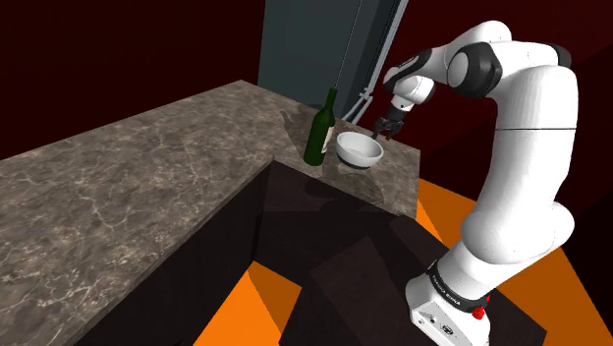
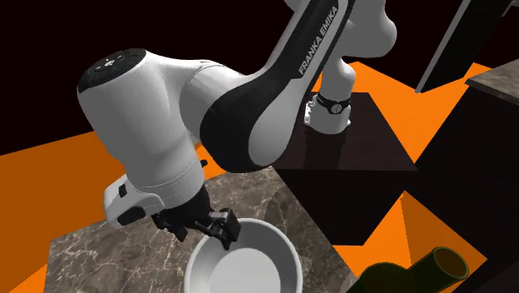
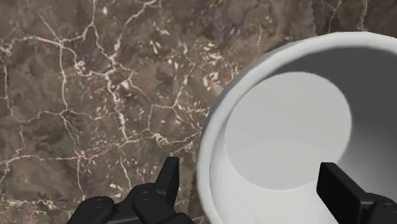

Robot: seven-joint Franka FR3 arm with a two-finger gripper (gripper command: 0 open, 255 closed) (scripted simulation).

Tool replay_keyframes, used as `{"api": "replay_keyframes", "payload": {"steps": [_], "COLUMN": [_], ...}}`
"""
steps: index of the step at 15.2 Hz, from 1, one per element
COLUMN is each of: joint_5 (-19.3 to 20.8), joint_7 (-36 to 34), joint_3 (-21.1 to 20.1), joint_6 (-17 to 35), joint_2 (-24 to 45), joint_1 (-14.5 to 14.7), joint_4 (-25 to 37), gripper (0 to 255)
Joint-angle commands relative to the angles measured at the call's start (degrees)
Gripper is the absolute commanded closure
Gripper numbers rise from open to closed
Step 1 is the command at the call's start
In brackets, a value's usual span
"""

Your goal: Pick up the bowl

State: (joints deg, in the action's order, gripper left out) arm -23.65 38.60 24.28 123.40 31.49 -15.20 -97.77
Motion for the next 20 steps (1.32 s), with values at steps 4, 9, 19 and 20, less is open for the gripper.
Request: {"api": "replay_keyframes", "payload": {"steps": [4, 9, 19, 20], "joint_5": [-2.0, -3.2, -3.2, -3.2], "joint_7": [1.4, 2.4, 2.4, 2.4], "joint_3": [-1.2, -2.1, -2.1, -2.1], "joint_6": [0.0, 2.7, 2.7, 2.7], "joint_2": [6.3, 8.9, 8.8, 8.8], "joint_1": [-2.7, -3.3, -3.3, -3.3], "joint_4": [5.9, 5.7, 5.6, 5.6], "gripper": [0, 0, 255, 255]}}
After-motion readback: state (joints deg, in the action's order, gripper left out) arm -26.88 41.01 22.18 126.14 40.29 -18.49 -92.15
